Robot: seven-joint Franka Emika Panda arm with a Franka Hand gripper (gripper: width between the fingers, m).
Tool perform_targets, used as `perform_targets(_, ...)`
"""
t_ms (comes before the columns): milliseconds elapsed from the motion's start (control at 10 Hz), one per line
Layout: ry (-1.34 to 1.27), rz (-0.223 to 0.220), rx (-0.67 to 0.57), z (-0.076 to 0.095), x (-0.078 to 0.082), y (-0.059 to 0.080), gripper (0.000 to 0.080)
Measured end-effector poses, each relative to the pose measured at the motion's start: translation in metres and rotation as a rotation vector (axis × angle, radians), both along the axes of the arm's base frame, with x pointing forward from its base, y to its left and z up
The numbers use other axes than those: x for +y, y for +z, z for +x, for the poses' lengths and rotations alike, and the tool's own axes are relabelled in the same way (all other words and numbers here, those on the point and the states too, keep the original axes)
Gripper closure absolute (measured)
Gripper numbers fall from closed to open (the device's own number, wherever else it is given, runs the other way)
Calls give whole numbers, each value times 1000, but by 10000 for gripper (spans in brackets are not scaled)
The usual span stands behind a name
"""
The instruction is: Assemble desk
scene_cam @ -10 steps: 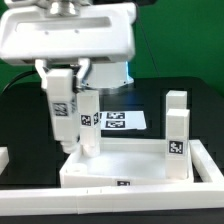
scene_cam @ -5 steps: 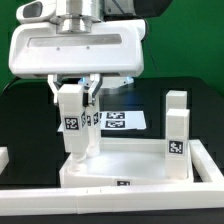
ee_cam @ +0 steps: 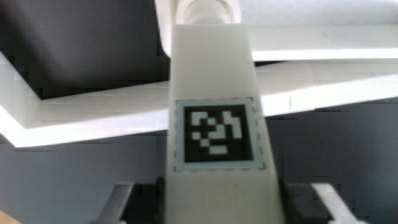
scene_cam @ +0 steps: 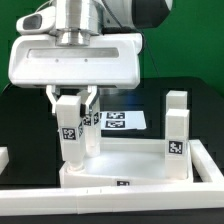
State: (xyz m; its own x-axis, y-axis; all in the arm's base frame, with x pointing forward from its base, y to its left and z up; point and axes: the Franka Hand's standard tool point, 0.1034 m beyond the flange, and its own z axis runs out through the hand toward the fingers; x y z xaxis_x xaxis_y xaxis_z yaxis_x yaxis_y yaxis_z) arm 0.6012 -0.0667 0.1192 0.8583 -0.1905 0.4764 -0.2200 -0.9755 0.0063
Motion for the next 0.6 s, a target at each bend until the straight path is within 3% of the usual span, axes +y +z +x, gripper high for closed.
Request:
perform_targets(300,3,-5,6,-1,2,-8,511)
perform_targets(600,7,-42,-52,5,2,-10,511)
